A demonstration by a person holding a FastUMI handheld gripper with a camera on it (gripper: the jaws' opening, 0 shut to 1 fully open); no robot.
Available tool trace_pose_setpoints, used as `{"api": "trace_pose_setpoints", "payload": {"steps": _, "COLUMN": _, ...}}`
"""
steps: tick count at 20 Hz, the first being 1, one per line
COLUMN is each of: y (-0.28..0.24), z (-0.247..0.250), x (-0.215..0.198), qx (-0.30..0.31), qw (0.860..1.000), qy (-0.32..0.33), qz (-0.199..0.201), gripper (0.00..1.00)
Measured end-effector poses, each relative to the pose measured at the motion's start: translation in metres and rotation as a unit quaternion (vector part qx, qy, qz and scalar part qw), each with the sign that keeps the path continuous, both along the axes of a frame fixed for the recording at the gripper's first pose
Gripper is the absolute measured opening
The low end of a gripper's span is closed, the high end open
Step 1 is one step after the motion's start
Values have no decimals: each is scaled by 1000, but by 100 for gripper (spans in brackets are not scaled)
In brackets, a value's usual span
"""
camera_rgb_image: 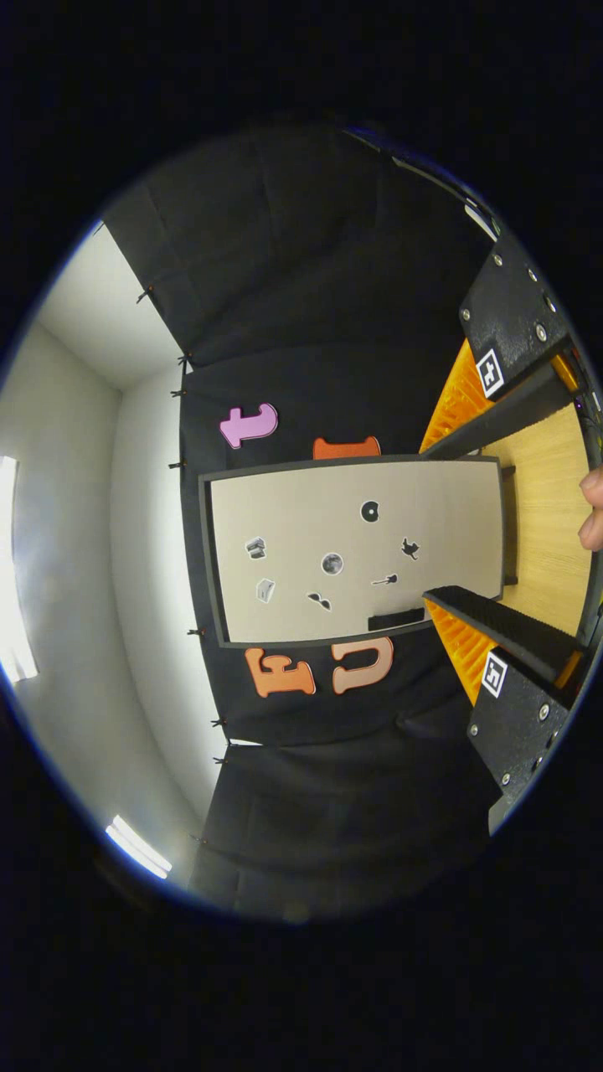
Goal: Open the shoe cabinet door, grab the shoes and put them into the shoe cabinet, then close the shoe cabinet door.
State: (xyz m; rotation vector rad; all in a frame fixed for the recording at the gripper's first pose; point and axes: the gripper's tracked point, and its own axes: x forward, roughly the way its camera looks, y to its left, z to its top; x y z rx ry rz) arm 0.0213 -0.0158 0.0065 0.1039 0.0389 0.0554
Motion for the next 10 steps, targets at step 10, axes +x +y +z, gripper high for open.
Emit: {"api": "trace_pose_setpoints", "payload": {"steps": 10, "y": -44, "z": 8, "x": -20, "qx": -8, "qw": 999, "qy": -22, "qz": -23, "gripper": 94}}
